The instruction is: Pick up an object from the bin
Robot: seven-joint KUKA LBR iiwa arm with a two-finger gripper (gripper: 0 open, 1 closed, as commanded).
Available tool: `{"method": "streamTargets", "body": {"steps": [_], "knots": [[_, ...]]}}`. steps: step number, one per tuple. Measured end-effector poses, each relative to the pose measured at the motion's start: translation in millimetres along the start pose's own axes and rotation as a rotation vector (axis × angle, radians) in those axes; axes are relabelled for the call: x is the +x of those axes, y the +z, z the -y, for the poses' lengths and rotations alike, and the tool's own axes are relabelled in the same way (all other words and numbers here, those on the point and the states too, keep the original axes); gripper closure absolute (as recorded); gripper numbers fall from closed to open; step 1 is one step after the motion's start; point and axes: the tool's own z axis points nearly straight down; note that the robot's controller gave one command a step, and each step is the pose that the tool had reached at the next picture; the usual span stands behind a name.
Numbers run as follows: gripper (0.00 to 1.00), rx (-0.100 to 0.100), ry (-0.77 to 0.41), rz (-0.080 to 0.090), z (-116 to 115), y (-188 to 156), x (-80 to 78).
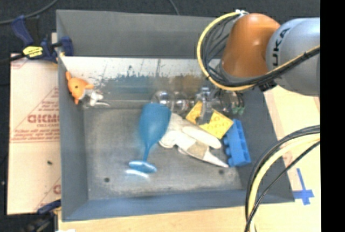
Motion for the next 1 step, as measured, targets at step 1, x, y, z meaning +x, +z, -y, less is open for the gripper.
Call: {"method": "streamTargets", "body": {"steps": [1], "knots": [[1.00,0.000,0.000,0.001,0.0,-19.9,-0.5]]}}
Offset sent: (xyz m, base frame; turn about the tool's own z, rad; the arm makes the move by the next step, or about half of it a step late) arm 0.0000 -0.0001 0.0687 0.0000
